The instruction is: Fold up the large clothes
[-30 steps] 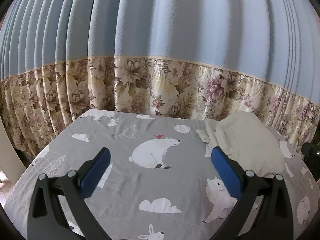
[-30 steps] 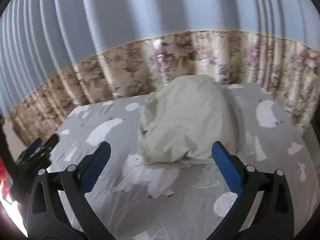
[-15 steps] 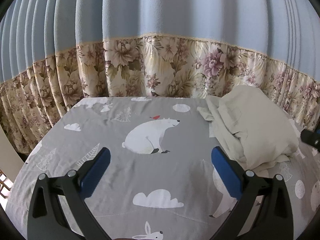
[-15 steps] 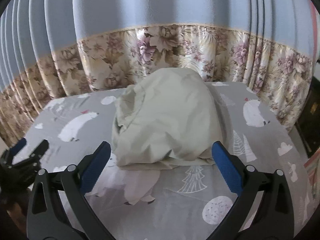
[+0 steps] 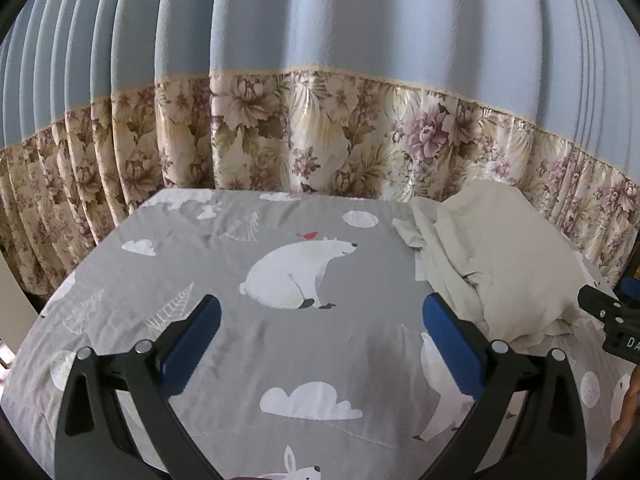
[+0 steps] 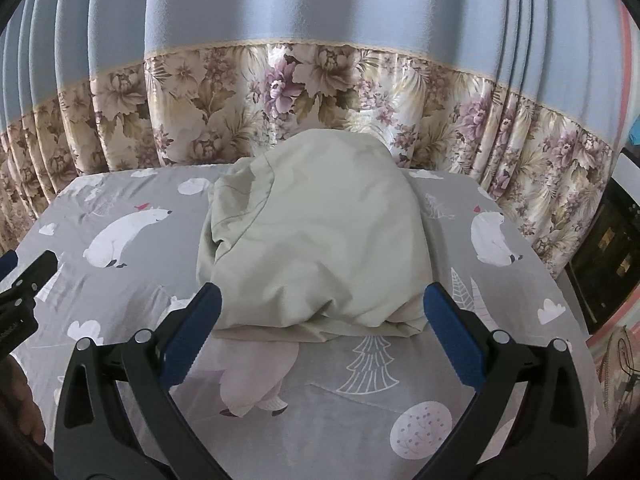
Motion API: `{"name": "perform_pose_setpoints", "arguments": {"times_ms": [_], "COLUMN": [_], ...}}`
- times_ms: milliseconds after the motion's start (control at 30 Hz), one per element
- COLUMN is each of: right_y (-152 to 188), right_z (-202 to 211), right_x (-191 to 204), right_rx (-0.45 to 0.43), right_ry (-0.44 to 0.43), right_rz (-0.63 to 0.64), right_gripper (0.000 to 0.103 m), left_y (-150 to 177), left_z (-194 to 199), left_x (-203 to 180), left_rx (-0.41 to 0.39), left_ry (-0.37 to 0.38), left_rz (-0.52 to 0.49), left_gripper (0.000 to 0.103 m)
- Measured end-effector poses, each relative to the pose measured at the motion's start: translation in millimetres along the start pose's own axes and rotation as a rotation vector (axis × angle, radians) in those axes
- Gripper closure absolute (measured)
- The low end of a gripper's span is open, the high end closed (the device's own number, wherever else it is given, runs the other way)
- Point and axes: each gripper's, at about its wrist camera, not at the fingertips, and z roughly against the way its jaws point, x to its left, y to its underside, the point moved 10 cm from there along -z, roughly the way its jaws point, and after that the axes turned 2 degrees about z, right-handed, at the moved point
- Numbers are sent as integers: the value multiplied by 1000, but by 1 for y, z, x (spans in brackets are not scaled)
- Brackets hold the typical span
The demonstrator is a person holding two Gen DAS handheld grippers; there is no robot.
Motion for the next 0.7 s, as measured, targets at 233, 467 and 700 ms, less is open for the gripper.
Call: {"name": "perform_pose_setpoints", "arguments": {"times_ms": [233,467,700], "right_y": [1,3,3], "right_z": [0,1,1], "right_x": [2,6,9], "right_rx": [-4,3,6], "right_ry": [4,0,2], "right_rz": [13,17,26], "right_gripper": [3,3,3], "left_y": [-4,-2,-3], "left_z": [5,5,6], "left_x": [2,1,0], "left_rx": [-35,-28,-37], "left_ry": [-31,-26,-27], "left_rz": [-16,-20,-21], "left_gripper": [2,2,2]}}
